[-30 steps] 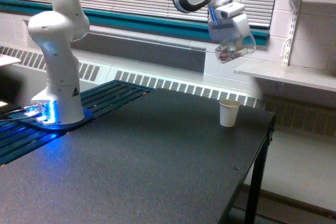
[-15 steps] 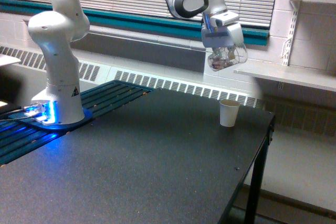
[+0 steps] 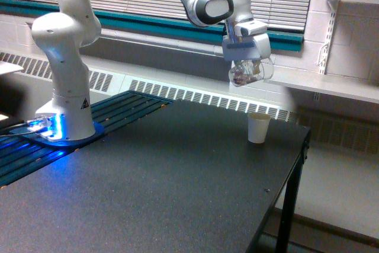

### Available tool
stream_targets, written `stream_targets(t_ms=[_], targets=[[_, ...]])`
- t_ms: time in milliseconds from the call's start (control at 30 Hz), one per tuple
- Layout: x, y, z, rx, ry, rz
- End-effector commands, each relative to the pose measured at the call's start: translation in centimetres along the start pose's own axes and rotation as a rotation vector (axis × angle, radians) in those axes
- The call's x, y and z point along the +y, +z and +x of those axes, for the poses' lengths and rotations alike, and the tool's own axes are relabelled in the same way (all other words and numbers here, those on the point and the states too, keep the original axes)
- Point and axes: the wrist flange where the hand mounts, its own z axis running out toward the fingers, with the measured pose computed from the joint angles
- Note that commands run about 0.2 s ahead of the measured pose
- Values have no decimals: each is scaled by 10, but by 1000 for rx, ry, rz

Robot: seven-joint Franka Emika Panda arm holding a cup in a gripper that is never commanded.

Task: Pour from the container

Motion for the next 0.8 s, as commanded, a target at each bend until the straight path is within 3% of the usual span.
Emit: stream_targets(t_ms=[33,800], targets=[[1,14,0,-37,19,-25],[-8,47,-6,-126,-17,-68]])
